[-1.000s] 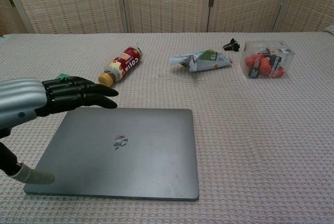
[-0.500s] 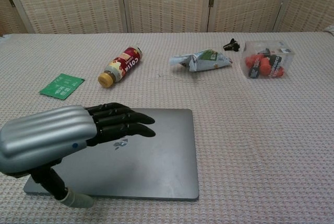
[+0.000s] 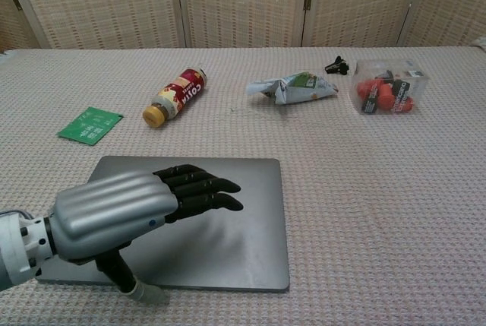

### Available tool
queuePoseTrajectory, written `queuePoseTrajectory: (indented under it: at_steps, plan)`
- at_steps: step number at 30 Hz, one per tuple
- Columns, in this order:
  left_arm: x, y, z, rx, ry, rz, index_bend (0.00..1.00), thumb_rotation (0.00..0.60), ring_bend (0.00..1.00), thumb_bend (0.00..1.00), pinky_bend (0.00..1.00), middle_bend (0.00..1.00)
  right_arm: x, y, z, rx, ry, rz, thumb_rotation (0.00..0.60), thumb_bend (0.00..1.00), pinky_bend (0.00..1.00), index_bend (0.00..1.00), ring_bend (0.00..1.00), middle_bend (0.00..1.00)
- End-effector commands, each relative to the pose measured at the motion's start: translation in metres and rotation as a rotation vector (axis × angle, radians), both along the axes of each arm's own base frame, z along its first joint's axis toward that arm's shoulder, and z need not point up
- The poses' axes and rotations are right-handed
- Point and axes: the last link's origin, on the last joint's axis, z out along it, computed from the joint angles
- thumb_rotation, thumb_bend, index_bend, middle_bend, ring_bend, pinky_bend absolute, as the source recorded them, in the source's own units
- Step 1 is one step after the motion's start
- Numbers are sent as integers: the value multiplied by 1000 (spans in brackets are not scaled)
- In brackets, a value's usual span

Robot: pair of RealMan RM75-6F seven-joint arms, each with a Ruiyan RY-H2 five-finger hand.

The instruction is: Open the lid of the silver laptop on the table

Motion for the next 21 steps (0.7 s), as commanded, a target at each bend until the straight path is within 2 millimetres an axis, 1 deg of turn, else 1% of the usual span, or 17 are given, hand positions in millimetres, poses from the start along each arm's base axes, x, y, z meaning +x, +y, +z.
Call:
queuePoseTrajectory:
  at_steps: [1,8,16,18,21]
  plan:
    - [-1,2,-6,4,15,11,144,600,62,156,0,74,-1,0,0,0,0,-2,600,267,0,0,0,0]
    - [-4,4,-10,12,31,23,145,600,62,158,0,74,-2,1,-1,2,-1,-6,600,267,0,0,0,0]
    - [-7,7,-9,22,36,37,146,600,62,177,0,74,-2,1,-1,3,0,-7,600,267,0,0,0,0]
    - [-7,7,-9,21,36,37,146,600,61,199,0,74,-1,1,-1,3,-1,-6,600,267,0,0,0,0]
    - [-8,7,-8,20,33,40,146,600,61,262,0,74,-1,1,-2,5,-2,-7,600,266,0,0,0,0]
